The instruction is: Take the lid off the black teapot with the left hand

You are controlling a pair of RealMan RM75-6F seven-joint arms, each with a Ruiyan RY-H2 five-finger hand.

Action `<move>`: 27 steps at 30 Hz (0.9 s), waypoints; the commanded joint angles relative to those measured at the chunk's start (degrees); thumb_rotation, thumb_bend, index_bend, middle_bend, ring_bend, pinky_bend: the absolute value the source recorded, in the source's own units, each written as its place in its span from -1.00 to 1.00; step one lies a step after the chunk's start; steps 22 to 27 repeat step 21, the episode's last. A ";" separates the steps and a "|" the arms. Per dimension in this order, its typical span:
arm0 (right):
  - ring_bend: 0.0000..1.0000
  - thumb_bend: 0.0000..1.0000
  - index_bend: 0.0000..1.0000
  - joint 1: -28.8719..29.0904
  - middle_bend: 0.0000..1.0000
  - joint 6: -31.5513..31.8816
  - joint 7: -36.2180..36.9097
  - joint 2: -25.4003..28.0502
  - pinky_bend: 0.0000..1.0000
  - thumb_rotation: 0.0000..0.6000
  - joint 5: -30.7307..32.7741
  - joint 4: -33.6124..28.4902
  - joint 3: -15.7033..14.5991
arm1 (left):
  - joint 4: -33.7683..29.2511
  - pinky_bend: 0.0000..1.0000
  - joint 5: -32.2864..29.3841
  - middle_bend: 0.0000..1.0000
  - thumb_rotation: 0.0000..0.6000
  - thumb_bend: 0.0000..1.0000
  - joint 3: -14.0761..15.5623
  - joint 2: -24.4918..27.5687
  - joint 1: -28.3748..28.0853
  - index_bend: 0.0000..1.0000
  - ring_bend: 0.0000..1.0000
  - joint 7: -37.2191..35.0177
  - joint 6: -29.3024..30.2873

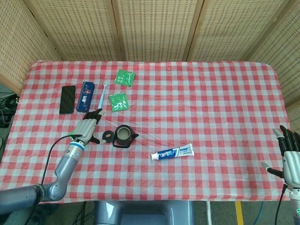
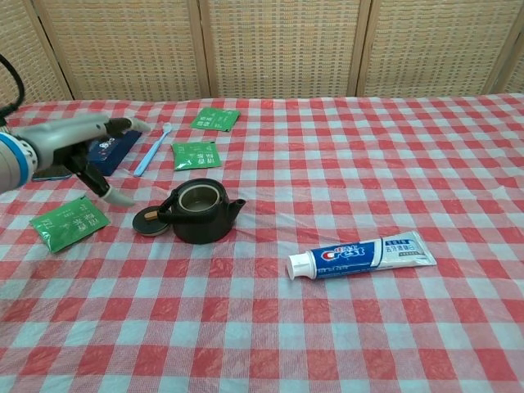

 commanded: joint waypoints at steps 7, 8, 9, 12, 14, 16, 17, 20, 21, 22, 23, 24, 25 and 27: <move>-1.00 -1.00 -0.88 -0.11 -1.00 0.23 0.26 0.06 -1.00 1.00 -0.52 -0.19 -0.24 | -9.83 -1.00 19.84 -1.00 1.00 -1.00 3.93 14.97 12.10 -1.00 -1.00 -8.26 17.23; -1.00 -1.00 -0.88 -0.12 -1.00 0.26 0.24 0.05 -1.00 1.00 -0.59 -0.19 -0.28 | -9.81 -1.00 21.38 -1.00 1.00 -1.00 4.70 15.84 13.36 -1.00 -1.00 -9.31 18.64; -1.00 -1.00 -0.88 -0.14 -1.00 0.29 0.20 0.03 -1.00 1.00 -0.69 -0.18 -0.33 | -9.55 -1.00 23.53 -1.00 1.00 -1.00 5.88 16.86 15.39 -1.00 -1.00 -11.20 20.91; -1.00 -1.00 -0.88 -0.17 -1.00 0.36 0.14 -0.01 -1.00 1.00 -0.78 -0.19 -0.38 | -7.61 -1.00 28.23 -1.00 1.00 -1.00 8.91 17.93 20.14 -1.00 -1.00 -16.18 25.90; -1.00 -1.00 -0.88 -0.25 -1.00 0.38 0.14 -0.07 -1.00 1.00 -0.77 -0.18 -0.47 | -5.41 -1.00 30.76 -1.00 1.00 -1.00 10.96 18.04 23.05 -1.00 -1.00 -18.90 28.63; -1.00 -1.00 -0.88 -0.32 -1.00 0.36 0.21 -0.11 -1.00 1.00 -0.76 -0.22 -0.57 | -3.92 -1.00 31.95 -1.00 1.00 -1.00 12.23 18.01 25.08 -1.00 -1.00 -20.84 30.26; -1.00 -1.00 -0.88 -0.39 -1.00 0.44 0.27 -0.08 -1.00 1.00 -0.79 -0.27 -0.60 | -2.97 -1.00 32.61 -1.00 1.00 -1.00 13.01 18.02 26.34 -1.00 -1.00 -22.02 31.11; -1.00 -1.00 -0.88 -0.61 -1.00 0.84 0.44 0.00 -1.00 1.00 -0.96 -0.37 -0.65 | -1.36 -1.00 33.52 -1.00 1.00 -1.00 14.22 18.15 28.45 -1.00 -1.00 -24.06 32.08; -1.00 -1.00 -0.88 -0.69 -1.00 0.95 0.51 0.03 -1.00 1.00 -1.01 -0.38 -0.69 | -0.99 -1.00 33.83 -1.00 1.00 -1.00 14.50 18.20 28.81 -1.00 -1.00 -24.46 32.07; -1.00 -1.00 -0.88 -0.69 -1.00 0.95 0.51 0.03 -1.00 1.00 -1.01 -0.38 -0.69 | -0.99 -1.00 33.83 -1.00 1.00 -1.00 14.50 18.20 28.81 -1.00 -1.00 -24.46 32.07; -1.00 -1.00 -0.88 -0.69 -1.00 0.95 0.51 0.03 -1.00 1.00 -1.01 -0.38 -0.69 | -0.99 -1.00 33.83 -1.00 1.00 -1.00 14.50 18.20 28.81 -1.00 -1.00 -24.46 32.07; -1.00 -1.00 -0.88 -0.69 -1.00 0.95 0.51 0.03 -1.00 1.00 -1.01 -0.38 -0.69 | -0.99 -1.00 33.83 -1.00 1.00 -1.00 14.50 18.20 28.81 -1.00 -1.00 -24.46 32.07; -1.00 -1.00 -0.88 -0.69 -1.00 0.95 0.51 0.03 -1.00 1.00 -1.01 -0.38 -0.69 | -0.99 -1.00 33.83 -1.00 1.00 -1.00 14.50 18.20 28.81 -1.00 -1.00 -24.46 32.07; -1.00 -1.00 -0.88 -0.69 -1.00 0.95 0.51 0.03 -1.00 1.00 -1.01 -0.38 -0.69 | -0.99 -1.00 33.83 -1.00 1.00 -1.00 14.50 18.20 28.81 -1.00 -1.00 -24.46 32.07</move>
